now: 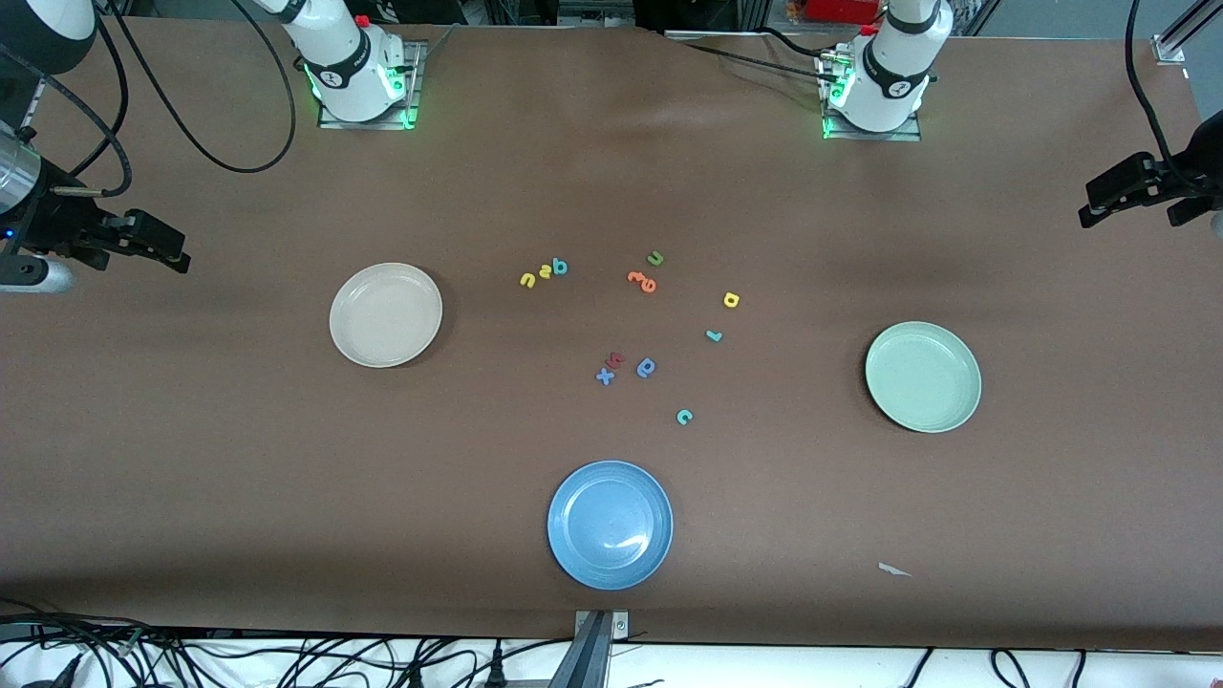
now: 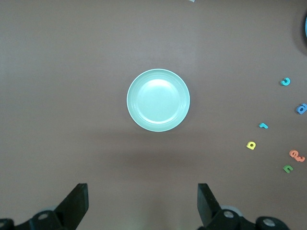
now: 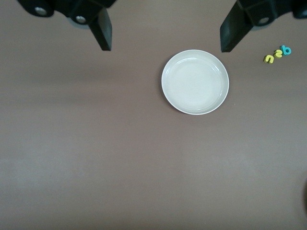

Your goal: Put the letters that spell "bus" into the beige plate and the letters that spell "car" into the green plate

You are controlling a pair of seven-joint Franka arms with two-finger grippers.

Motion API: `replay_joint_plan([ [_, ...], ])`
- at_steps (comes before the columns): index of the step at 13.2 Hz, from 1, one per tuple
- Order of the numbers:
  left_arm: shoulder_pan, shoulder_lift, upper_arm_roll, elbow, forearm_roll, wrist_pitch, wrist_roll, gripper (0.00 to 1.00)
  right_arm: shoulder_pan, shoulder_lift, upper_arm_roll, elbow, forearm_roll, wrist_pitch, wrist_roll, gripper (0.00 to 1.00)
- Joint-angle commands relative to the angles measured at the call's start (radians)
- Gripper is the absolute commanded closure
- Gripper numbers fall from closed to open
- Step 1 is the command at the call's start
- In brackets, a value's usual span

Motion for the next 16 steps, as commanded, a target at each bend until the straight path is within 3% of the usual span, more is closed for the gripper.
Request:
replay_joint_plan([
  [1,0.011,0.001,-0.001,0.006,-0.023,0.005,0.024,0.0,-0.004,-0.016,0.001,-0.012,0.014,-0.01,0.002,0.0],
  [16,0.012,0.001,-0.003,0.004,-0.021,0.007,0.026,0.0,-0.004,-0.008,0.002,0.003,0.016,-0.014,0.004,0.0],
])
